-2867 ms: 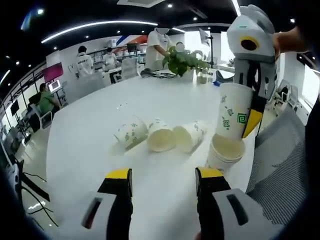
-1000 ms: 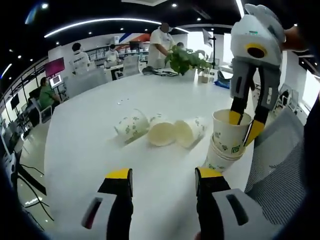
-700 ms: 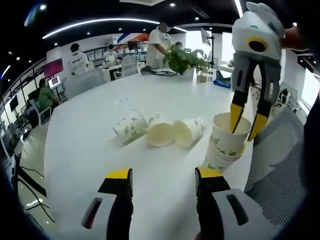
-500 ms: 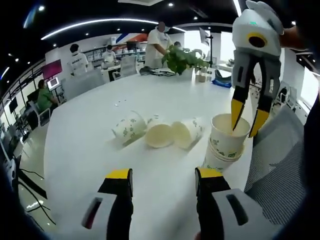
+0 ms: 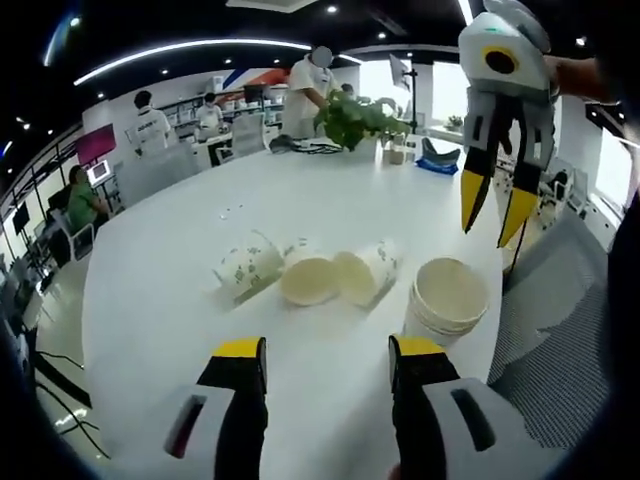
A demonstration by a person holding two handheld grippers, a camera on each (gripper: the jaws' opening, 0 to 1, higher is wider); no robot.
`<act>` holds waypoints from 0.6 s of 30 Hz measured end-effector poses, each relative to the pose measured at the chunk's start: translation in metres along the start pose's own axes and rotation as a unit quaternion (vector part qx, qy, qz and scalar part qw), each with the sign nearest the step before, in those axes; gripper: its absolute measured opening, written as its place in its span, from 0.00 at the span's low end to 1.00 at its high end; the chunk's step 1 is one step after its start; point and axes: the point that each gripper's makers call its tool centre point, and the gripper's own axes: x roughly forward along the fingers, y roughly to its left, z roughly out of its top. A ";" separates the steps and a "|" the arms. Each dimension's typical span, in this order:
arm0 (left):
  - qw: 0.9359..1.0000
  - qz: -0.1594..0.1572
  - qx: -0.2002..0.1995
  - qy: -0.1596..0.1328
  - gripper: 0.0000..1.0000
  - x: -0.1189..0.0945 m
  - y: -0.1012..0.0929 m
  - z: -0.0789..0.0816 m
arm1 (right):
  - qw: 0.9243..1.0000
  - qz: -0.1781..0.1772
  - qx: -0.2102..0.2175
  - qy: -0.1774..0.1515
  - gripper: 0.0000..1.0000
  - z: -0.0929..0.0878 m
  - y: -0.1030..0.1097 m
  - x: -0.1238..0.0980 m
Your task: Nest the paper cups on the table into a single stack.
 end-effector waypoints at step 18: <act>0.994 -0.061 -0.082 -0.028 0.37 0.038 -0.009 0.033 | 0.983 -0.133 0.110 -0.053 0.39 -0.054 -0.045 -0.032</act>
